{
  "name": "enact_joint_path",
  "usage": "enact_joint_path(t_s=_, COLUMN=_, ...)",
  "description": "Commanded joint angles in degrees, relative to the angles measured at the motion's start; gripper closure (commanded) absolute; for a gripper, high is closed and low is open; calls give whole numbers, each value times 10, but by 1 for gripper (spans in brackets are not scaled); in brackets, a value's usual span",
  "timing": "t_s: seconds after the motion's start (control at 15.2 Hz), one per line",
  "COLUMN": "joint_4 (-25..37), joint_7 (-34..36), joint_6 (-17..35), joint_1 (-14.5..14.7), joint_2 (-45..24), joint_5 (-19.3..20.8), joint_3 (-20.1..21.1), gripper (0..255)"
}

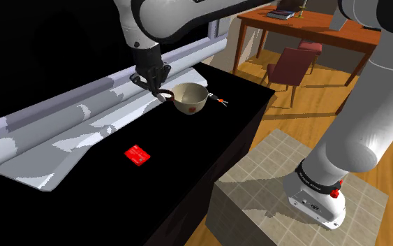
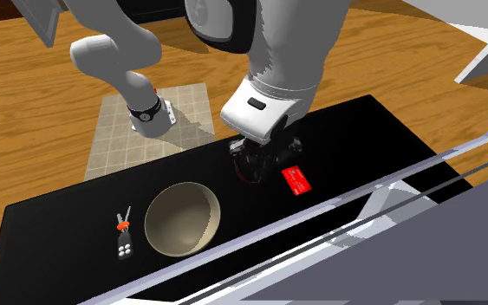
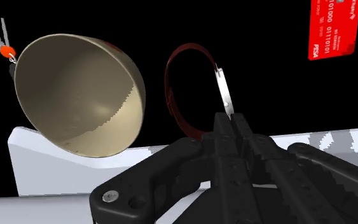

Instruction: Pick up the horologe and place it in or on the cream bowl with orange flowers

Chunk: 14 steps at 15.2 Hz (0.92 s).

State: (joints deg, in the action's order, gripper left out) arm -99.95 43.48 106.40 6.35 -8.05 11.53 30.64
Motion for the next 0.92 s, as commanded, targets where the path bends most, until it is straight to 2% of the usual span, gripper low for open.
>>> enact_joint_path(t_s=0.0, joint_4=12, joint_7=-3, joint_6=-13, joint_1=0, joint_2=1, joint_5=-2, joint_3=0, gripper=255)
enact_joint_path(t_s=0.13, joint_4=24, joint_7=-5, joint_6=-26, joint_1=0, joint_2=3, joint_5=-3, joint_3=1, gripper=255)
enact_joint_path(t_s=0.86, joint_4=-19, joint_7=-166, joint_6=-12, joint_1=-88, joint_2=60, joint_5=-37, joint_3=-66, gripper=255)
